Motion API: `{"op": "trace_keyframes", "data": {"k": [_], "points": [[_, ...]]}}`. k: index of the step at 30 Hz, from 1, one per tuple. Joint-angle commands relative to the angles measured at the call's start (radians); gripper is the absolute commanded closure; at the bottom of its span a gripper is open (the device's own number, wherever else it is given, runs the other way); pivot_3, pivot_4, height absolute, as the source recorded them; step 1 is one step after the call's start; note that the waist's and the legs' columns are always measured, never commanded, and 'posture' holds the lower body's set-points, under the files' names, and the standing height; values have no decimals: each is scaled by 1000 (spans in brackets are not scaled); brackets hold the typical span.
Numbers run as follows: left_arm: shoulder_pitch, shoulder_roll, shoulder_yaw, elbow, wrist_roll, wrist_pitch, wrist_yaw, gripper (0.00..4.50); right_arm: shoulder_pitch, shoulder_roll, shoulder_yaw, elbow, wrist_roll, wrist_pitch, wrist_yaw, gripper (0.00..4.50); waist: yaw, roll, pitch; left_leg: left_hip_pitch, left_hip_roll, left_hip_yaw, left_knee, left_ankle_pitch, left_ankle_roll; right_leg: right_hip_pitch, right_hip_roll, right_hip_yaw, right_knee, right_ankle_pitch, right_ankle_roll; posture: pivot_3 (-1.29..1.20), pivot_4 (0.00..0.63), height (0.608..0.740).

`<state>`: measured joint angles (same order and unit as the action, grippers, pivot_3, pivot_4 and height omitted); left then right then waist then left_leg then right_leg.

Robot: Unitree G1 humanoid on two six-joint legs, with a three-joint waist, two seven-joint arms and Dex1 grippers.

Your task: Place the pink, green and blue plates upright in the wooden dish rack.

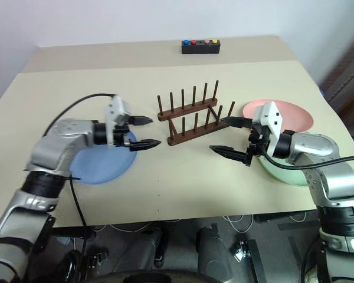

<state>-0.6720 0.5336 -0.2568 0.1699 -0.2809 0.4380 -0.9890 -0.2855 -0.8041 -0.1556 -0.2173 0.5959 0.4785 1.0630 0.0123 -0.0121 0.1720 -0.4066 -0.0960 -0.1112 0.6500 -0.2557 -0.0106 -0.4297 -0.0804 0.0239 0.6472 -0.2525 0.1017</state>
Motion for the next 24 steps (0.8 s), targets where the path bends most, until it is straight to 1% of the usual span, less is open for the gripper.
{"op": "trace_keyframes", "data": {"k": [1, 7, 12, 13, 14, 15, 16, 17, 18, 19, 20, 24], "points": [[-52, -40, -14, 46, 62, -73, 14, 0, 14, -11, -48, -65, 27, 25, -34, 49, 0, 0, 0, 0, 0, 0, 0, 0, 0, 0, 0, 0, 0, 0, 0, 0, 150, 740], [-126, -165, -59, 149, 146, -81, 75, 0, 31, 4, -66, -112, 23, 22, -81, 49, 3, 0, 0, -1, -1, 0, 2, 0, 0, 0, 0, -1, 0, 0, 0, 0, 150, 740], [-122, -183, -100, 160, 191, -56, 47, 0, 39, -4, -81, -130, 25, 21, -96, 49, -2, 0, 0, -1, 0, 0, 1, 0, 0, 0, 0, 0, 0, 0, 1, 0, 150, 740], [-123, -188, -99, 166, 194, -48, 50, 541, 43, -4, -85, -135, 25, 21, -100, 0, -1, 0, 0, 0, 0, 0, 1, 0, 0, 0, 0, 0, 1, 0, 1, 0, 150, 740], [-124, -191, -95, 169, 195, -41, 52, 833, 46, -3, -88, -139, 26, 21, -104, 0, 0, 0, 0, 0, 0, 0, 1, 0, 0, 0, 0, 0, 1, 0, 1, 0, 150, 740], [-126, -195, -94, 176, 201, -33, 59, 1292, 51, -2, -93, -142, 26, 20, -108, 0, 0, 0, 0, 0, 0, 0, 2, 0, 0, 0, 0, 0, 1, 0, 1, 0, 150, 740], [-125, -195, -97, 177, 205, -31, 54, 1832, 56, -1, -97, -146, 28, 20, -110, 0, 0, 0, 0, -1, 0, 0, 2, 0, 0, 0, 0, 0, 1, 0, 1, 0, 150, 740], [-121, -195, -100, 171, 205, -22, 46, 2237, 61, -1, -100, -148, 28, 19, -111, 0, 1, 0, 0, -1, -1, 0, 2, 0, 0, 0, 0, 0, 1, 0, 1, 0, 150, 740], [-115, -197, -104, 164, 208, -13, 45, 2913, 65, -1, -101, -150, 27, 17, -112, 0, 2, 0, 0, -1, -1, 0, 2, 0, 0, 0, 0, 0, 1, 0, 1, 0, 150, 740], [-111, -198, -105, 158, 210, -6, 43, 3263, 68, -1, -101, -151, 26, 17, -113, 0, 2, 0, 0, -1, -1, 0, 2, 0, 0, 0, 0, 0, 1, 0, 1, 0, 150, 740], [-110, -207, -99, 159, 206, 8, 51, 3760, 70, -1, -102, -153, 26, 16, -115, 0, 3, 0, 0, -1, -1, 0, 2, 0, 0, 0, 0, -1, 1, 0, 1, 0, 150, 740], [-127, -224, -70, 194, 213, 10, 90, 3776, 72, -1, -102, -155, 26, 13, -118, 0, 3, 0, 0, 0, -1, 0, 3, 0, 0, 1, 0, -1, 1, 0, 1, 0, 150, 740]]}}
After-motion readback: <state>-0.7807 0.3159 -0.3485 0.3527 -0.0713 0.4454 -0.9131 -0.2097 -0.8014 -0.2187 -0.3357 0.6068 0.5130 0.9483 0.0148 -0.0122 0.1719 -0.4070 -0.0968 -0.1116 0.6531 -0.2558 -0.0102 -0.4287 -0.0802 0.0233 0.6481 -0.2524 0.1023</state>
